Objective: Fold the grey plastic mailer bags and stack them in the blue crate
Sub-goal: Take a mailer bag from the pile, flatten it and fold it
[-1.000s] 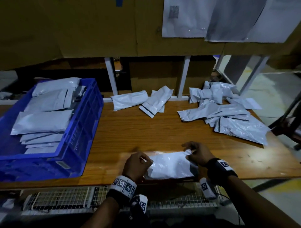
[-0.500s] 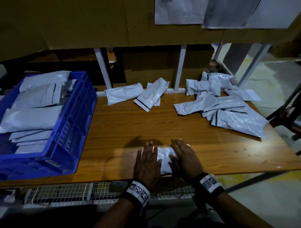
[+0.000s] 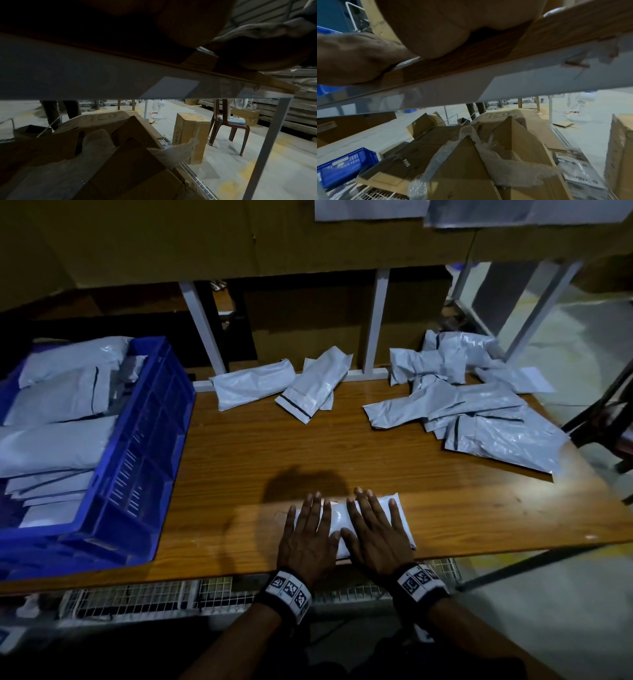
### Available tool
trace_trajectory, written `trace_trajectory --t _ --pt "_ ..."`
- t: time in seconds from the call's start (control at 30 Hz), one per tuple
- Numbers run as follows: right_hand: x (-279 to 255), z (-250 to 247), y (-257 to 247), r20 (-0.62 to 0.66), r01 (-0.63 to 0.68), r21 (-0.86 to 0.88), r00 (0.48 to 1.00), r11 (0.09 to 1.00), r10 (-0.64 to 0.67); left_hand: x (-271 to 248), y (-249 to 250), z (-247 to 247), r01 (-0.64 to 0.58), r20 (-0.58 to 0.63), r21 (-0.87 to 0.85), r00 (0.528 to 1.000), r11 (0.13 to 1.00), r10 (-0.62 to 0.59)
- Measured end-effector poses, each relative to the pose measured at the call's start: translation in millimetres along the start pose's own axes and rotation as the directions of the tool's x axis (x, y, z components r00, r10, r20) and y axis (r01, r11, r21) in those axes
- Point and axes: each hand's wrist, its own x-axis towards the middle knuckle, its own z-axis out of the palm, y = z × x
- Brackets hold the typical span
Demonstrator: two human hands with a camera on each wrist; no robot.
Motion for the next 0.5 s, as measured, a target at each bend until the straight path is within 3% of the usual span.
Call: trace_trajectory --t 0.5 --pt "-0.2 2.9 -0.1 0.005 0.009 -0.001 1.0 1.0 -0.009 2.0 2.1 2.5 0.003 0.032 0.03 0.999 1.0 -0.004"
